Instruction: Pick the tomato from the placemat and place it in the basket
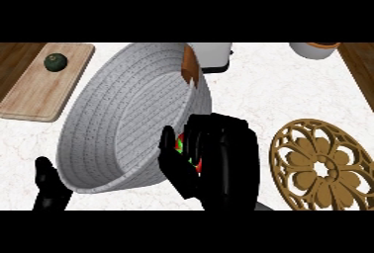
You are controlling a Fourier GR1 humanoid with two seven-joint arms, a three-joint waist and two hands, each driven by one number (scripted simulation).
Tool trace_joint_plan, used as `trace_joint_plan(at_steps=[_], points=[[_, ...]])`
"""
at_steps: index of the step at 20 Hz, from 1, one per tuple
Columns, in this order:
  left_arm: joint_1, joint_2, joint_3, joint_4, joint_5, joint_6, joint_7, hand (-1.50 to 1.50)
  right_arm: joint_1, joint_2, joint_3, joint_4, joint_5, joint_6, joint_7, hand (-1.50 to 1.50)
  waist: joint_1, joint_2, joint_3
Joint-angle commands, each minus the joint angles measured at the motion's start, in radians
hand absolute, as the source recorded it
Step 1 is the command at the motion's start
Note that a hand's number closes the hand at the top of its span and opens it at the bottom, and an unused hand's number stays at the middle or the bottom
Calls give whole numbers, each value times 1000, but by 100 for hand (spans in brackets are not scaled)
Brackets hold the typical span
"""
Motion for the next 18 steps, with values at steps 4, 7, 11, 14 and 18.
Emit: trace_joint_plan(at_steps=[4,7,11,14,18], points=[[3,-22,-22,20,-4,0,28,0,-220,7,-29,33,33,35,360,150,12,15,-7],[-2,-27,-20,22,-6,9,33,0,-256,7,-57,42,11,95,383,150,-1,15,-6],[-11,-15,-12,51,-11,-4,21,0,-356,7,-121,160,-8,99,385,150,7,24,-6],[-40,-19,-16,50,-23,3,14,0,-417,7,-126,248,-48,67,385,150,18,29,-5],[-18,-51,-39,47,-36,20,17,0,-451,7,-147,317,-83,-2,385,150,22,32,-4]])
